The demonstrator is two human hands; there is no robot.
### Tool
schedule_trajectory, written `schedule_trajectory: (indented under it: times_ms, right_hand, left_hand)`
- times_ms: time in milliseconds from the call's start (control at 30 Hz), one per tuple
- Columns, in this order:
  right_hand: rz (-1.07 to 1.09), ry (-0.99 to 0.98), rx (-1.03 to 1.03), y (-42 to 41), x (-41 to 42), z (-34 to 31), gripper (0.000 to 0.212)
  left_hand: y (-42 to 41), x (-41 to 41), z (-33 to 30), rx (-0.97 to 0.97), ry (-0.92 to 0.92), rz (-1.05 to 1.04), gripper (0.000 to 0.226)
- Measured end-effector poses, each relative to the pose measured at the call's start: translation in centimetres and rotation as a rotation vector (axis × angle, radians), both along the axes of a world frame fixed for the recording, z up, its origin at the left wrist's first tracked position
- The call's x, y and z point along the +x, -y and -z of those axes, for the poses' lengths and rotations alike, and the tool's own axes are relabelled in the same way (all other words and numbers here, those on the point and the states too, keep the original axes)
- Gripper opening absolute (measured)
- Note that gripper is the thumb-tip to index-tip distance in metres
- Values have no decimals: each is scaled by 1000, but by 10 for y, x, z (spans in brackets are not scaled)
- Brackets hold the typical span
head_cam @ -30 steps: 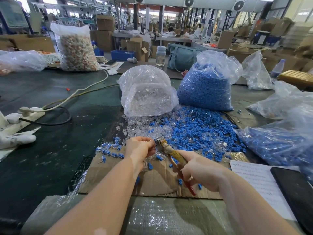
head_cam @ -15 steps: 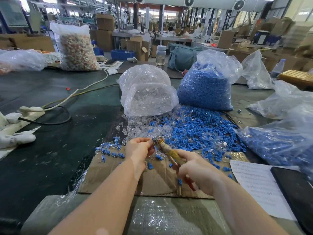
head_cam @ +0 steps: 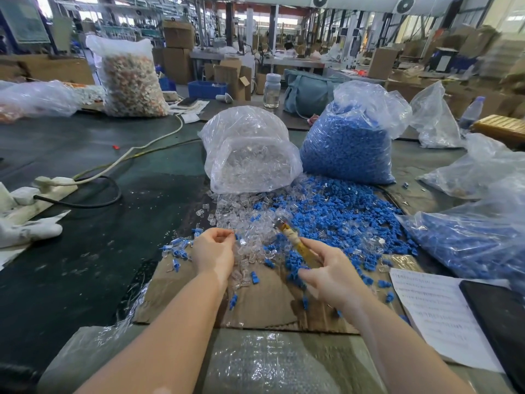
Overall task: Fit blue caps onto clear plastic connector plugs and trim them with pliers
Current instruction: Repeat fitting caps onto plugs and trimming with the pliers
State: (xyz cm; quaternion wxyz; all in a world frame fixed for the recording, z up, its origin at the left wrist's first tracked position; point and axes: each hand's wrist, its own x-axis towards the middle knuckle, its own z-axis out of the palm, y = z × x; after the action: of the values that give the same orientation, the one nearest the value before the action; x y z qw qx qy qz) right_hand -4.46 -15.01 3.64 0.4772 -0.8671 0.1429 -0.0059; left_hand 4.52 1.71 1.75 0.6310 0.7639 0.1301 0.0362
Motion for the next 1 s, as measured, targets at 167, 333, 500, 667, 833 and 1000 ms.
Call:
schedule_trajectory:
  times_ms: [167,333,500,667,833,1000]
  right_hand:
    - [222,-56,-602,17,4,9,55]
    - [306,-113,-744,35,5,25,54]
    - [312,-137,-814,44,6,33,52]
    - [277,-183,-831,48,4,35,55]
    - [268,-124,-881,36,2,32,52]
    - [112,191,-890,10,-1,38,23]
  left_hand:
    - [-21,7,11,444,131,-13,19]
    - [-36,10,23,611,122,0,25]
    - [-38,4,26,761,75,2,29]
    - [-26,-3,23,837,106,39,30]
    - [-3,-17,24,744,243,88,23]
    - [23,-36,30,658,357,229,19]
